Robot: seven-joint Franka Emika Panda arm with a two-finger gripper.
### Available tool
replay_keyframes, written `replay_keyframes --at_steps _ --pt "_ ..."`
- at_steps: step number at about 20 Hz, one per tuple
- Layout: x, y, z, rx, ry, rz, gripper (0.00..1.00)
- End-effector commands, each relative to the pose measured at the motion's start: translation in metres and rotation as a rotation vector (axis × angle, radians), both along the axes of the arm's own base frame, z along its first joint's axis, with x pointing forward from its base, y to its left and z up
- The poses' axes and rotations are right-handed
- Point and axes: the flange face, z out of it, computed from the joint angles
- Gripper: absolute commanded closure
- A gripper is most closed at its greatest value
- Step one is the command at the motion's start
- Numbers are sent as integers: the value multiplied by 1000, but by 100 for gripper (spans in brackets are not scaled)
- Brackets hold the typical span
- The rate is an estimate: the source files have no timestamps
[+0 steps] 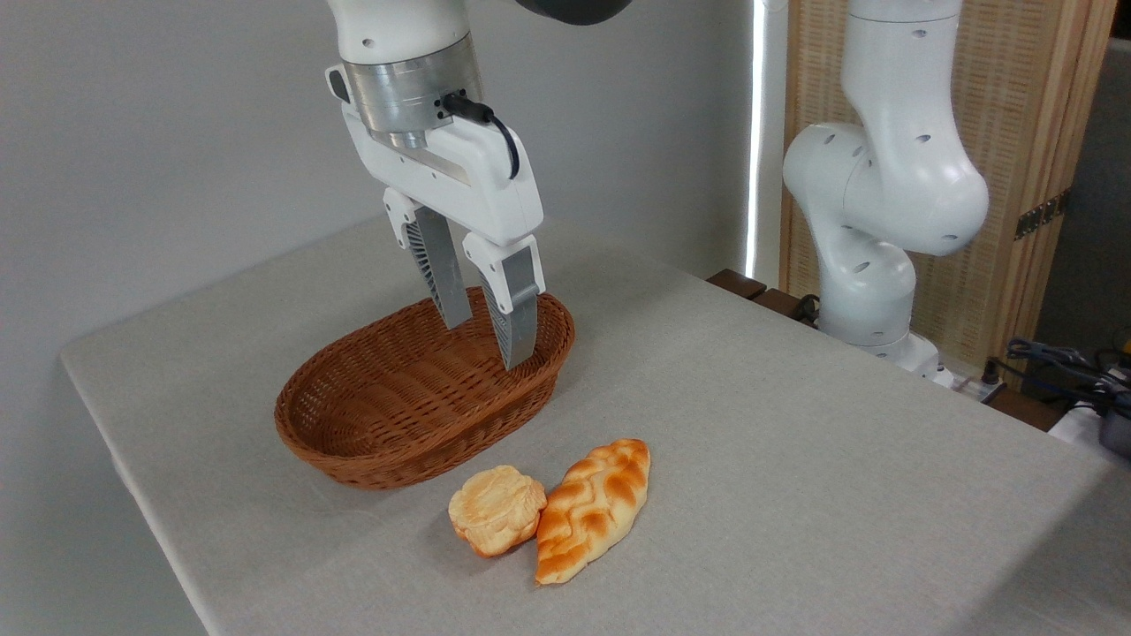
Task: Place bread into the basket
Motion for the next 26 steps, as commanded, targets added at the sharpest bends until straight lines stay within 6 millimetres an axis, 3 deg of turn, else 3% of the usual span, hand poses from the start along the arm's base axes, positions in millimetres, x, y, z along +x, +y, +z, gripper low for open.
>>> replay_keyframes --at_steps 1,15,18,21,23,26 --pt "-6 -2 9 -33 11 -3 0" --pt "-2 0 7 -41 -11 -44 0" --pt "3 4 -3 -28 -32 -83 0" --pt "7 25 -22 -27 -50 -111 0" --pt "8 27 -30 -27 -57 -125 0" --pt "11 38 -56 -24 -54 -135 0"
